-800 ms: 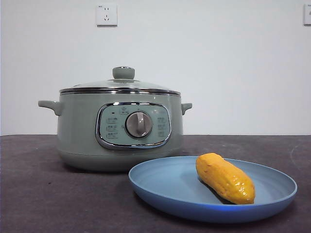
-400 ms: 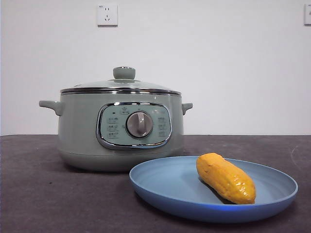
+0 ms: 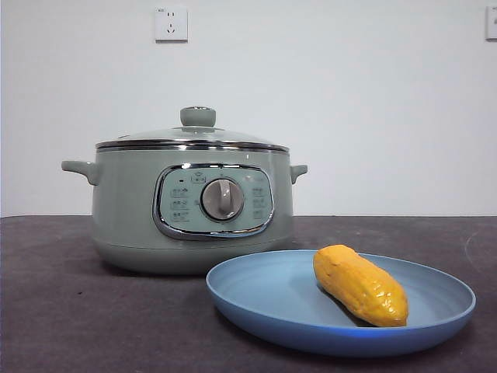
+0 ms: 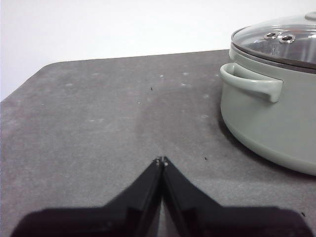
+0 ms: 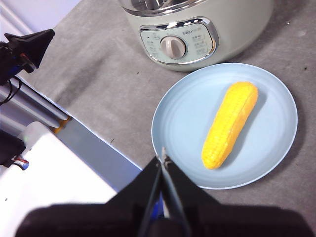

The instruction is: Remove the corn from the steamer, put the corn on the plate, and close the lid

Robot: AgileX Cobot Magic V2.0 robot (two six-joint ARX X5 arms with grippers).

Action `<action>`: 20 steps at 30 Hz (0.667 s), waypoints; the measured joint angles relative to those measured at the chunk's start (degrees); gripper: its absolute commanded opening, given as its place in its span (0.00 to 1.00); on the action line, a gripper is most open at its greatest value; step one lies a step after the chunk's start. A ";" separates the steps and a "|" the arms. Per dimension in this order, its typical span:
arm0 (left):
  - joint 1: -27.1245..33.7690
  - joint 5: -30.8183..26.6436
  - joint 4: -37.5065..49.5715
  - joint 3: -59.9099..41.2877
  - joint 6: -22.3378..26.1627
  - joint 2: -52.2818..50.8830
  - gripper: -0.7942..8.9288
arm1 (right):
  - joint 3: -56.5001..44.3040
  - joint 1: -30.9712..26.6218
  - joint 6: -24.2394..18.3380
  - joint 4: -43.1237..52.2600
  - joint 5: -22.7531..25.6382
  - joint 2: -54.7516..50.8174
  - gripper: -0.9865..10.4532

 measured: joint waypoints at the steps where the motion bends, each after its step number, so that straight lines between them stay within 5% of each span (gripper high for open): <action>1: 0.00 0.00 0.00 0.00 0.00 0.00 0.08 | 0.00 0.00 0.00 0.00 0.00 0.00 0.09; 8: 0.00 0.00 0.00 0.00 0.00 0.00 0.08 | 0.00 0.00 -0.09 0.02 0.35 0.00 0.09; 11: 0.00 0.00 0.00 0.00 0.00 0.00 0.08 | 0.00 -1.03 -1.99 1.86 5.40 -0.20 0.09; 14: 0.00 0.00 0.00 0.00 0.00 0.00 0.08 | 0.00 -5.53 -4.52 6.19 9.66 -0.98 0.09; 20: 0.00 0.00 0.00 0.00 0.00 0.00 0.08 | -0.02 -19.43 -10.95 9.18 9.70 -5.31 0.09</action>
